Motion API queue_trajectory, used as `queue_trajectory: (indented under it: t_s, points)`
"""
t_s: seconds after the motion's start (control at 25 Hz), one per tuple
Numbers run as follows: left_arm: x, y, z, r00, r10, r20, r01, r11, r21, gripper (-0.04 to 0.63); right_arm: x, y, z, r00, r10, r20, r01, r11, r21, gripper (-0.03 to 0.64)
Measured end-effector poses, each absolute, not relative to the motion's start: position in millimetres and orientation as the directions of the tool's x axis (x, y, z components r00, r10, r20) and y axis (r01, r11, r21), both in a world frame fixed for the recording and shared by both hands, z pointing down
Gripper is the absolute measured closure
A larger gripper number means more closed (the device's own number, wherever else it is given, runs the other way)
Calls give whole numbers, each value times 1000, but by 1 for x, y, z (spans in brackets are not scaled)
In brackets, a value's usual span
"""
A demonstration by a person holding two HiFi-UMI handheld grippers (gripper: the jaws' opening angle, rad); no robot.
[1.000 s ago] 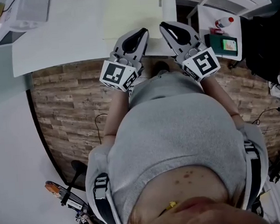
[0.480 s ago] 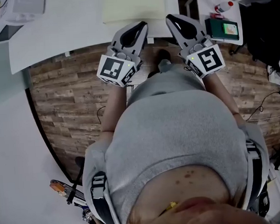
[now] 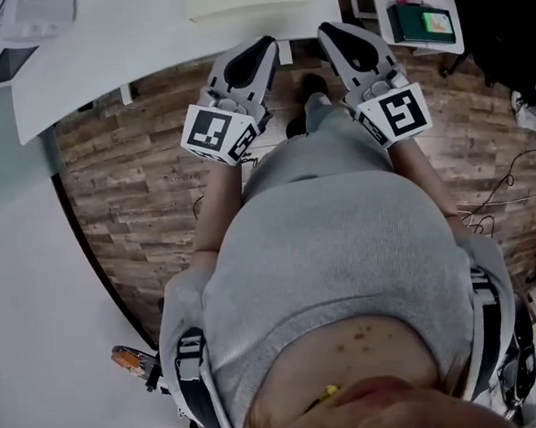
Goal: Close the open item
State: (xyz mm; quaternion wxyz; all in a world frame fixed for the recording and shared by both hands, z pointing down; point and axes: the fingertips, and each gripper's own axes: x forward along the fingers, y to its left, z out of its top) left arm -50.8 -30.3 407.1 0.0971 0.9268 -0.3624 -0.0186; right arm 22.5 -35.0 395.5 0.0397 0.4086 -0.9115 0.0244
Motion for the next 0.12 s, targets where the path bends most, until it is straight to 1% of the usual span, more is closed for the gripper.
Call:
queue_trajectory:
  t_s: [0.12]
  points:
    - [-54, -18, 406, 733, -679, 21, -666, -712, 222, 572, 21, -21, 396, -657, -748, 88, -752, 659, -13, 543]
